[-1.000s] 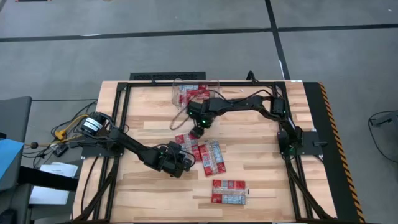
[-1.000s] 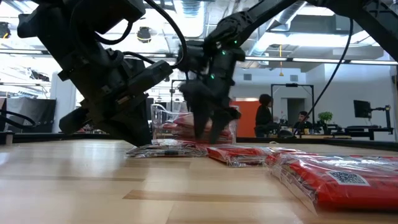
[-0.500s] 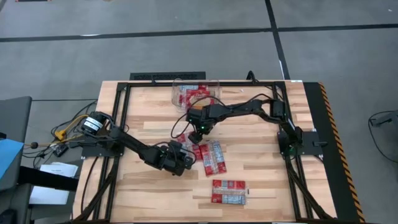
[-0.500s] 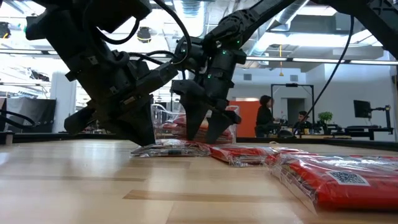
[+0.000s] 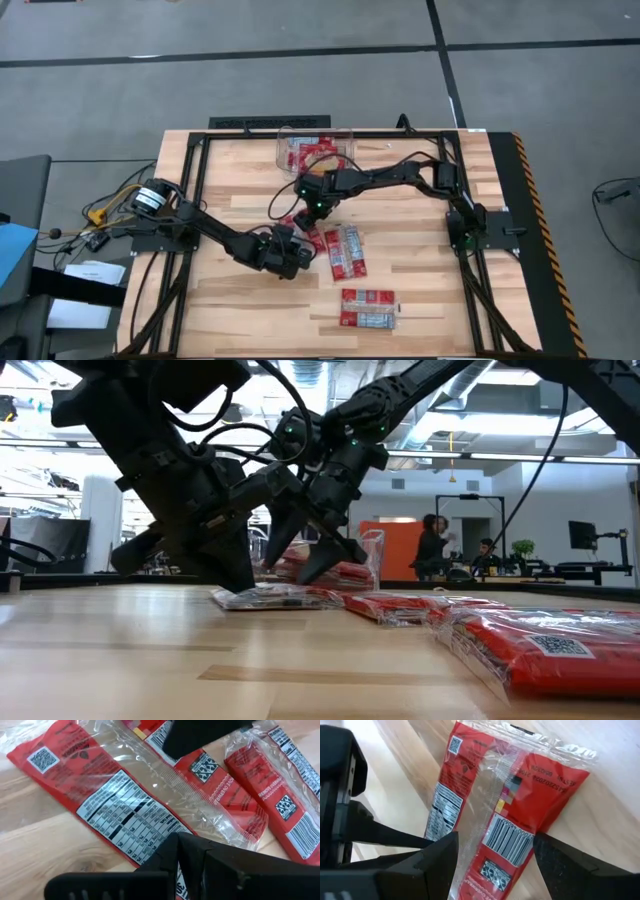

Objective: Sort popcorn bags into baskets
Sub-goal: Put the red popcorn pack into the transparent bin

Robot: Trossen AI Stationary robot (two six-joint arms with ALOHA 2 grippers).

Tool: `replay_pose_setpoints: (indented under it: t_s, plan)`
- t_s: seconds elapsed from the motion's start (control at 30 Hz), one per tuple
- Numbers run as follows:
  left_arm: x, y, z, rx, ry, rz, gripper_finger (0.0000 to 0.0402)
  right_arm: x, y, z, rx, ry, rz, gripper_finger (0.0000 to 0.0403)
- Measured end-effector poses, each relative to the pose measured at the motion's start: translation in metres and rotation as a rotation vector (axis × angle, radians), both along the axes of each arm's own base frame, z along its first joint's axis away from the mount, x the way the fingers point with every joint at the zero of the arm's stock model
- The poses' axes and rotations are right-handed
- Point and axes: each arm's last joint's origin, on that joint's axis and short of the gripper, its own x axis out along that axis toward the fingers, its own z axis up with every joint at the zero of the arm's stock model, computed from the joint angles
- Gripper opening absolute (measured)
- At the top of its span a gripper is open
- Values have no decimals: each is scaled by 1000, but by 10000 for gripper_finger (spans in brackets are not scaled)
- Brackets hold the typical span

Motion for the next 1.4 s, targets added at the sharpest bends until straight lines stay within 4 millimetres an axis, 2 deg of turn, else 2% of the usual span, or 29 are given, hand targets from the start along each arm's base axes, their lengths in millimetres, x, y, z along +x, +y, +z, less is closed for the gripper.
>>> replay_pose_setpoints:
  t_s: [0.23, 0.33, 0.47, 0.77, 1.0, 1.17, 1.4]
  plan:
    - [4, 3, -4, 18, 8, -12, 0, 2, 11, 0, -31, -16, 41, 279]
    - [8, 2, -10, -1, -17, -16, 0, 0, 12, -1, -39, -3, 58, 260]
    - [12, -2, -13, 2, -37, -57, 0, -3, 12, -6, -46, 8, 76, 198]
    - [13, -2, -13, 13, -24, -78, 0, -6, 14, -8, -106, 0, 192, 18]
    - [14, -2, -12, 9, -45, -80, 0, -8, 12, -7, -105, 2, 232, 9]
    - [21, -3, 0, 38, -59, -114, 0, -13, 8, 5, -97, -10, 254, 9]
    - [32, 12, 11, 97, -55, -124, 0, -20, -5, 24, -111, -37, 266, 5]
